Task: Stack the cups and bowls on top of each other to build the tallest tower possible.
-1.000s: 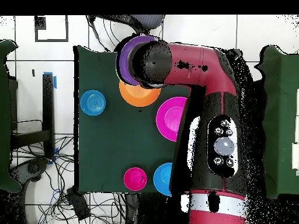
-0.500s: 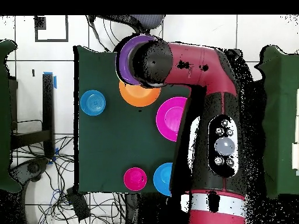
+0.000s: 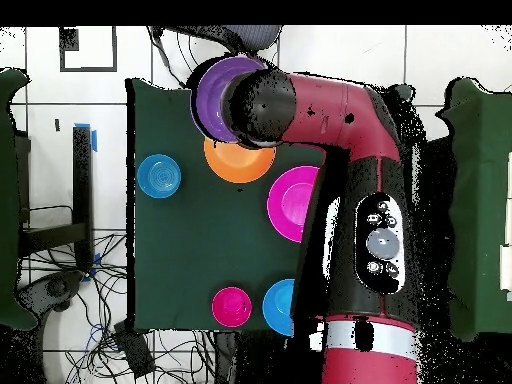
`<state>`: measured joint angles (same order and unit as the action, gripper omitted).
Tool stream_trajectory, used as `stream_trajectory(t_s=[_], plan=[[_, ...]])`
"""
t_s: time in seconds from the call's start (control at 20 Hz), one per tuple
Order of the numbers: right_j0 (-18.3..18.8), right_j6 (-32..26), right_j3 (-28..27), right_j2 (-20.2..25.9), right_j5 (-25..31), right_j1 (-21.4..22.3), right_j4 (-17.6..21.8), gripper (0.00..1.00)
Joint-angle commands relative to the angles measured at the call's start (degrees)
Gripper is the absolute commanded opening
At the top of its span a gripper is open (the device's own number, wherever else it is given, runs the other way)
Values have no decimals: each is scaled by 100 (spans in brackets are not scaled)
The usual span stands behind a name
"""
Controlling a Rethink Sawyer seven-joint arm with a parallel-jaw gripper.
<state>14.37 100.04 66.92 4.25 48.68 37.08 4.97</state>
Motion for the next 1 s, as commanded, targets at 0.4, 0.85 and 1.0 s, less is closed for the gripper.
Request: stream_trajectory(t_s=[0.4,0.85,1.0], plan=[[-103,549,477,181,-67,-510,-53,0],[-136,460,506,111,158,-483,-1,0],[-119,400,601,102,200,-423,4,0]])
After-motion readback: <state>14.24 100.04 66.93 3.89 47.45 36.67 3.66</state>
